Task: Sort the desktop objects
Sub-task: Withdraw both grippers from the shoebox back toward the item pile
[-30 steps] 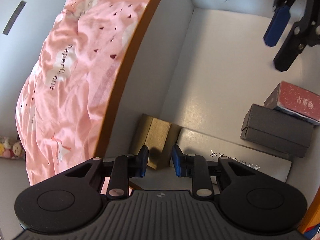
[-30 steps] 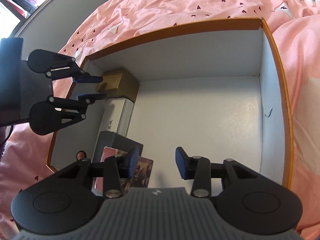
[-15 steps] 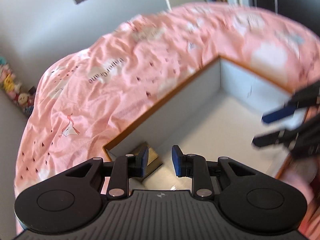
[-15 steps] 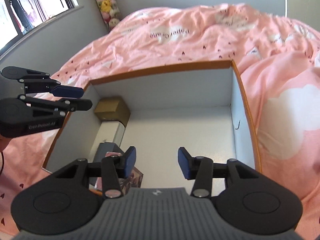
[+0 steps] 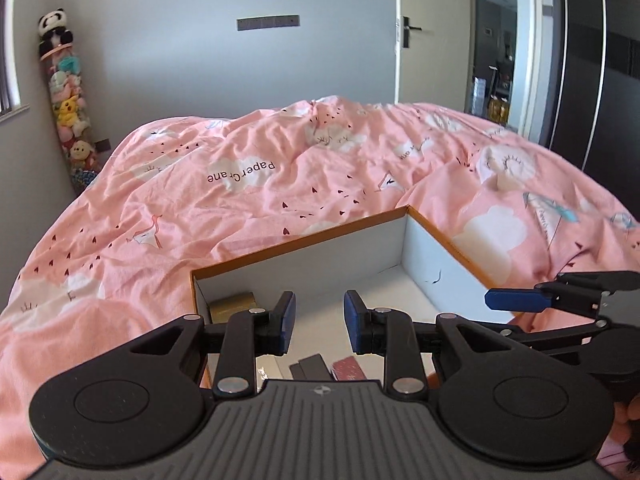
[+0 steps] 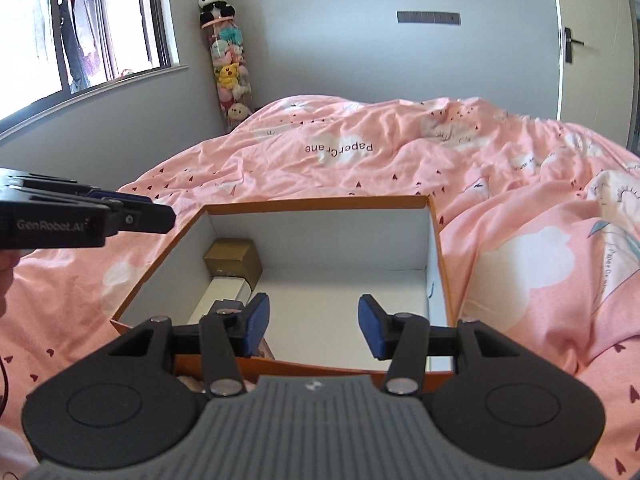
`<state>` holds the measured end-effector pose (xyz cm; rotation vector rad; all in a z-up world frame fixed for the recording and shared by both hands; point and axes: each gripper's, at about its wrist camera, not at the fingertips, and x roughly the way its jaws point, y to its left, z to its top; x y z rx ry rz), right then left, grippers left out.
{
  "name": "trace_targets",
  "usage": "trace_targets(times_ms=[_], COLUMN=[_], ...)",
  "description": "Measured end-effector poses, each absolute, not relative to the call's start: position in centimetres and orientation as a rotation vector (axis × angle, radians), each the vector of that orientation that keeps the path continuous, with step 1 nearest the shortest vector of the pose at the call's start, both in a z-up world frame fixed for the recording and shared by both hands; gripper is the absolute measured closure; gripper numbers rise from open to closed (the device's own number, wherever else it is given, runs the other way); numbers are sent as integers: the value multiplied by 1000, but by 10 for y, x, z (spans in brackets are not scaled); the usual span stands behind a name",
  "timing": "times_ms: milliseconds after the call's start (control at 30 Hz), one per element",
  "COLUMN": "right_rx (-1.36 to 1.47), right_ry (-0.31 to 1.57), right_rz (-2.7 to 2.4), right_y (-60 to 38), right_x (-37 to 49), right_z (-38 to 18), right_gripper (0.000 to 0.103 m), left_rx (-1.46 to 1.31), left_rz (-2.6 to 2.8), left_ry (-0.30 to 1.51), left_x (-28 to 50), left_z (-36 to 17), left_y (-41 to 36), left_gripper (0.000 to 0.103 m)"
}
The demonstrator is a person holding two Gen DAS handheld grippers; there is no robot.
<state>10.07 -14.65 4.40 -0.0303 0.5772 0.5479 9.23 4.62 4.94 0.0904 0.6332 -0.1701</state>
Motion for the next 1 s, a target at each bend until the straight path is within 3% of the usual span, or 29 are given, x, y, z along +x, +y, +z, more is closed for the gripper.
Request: trace_targets(times_ms=[533, 1000], right_rx=[-75, -57], right_ry=[679, 960], right_rz=[561, 552], right_y=[-169, -180], right_x=[64, 54], right_z=[31, -4], right_gripper=[50, 49], left_rx=[76, 142], left_rz=[-184, -223], left_ry=[731, 996], left_x=[25, 3], left_z=[24, -16], left_y=[19, -14], left_gripper=[67, 67])
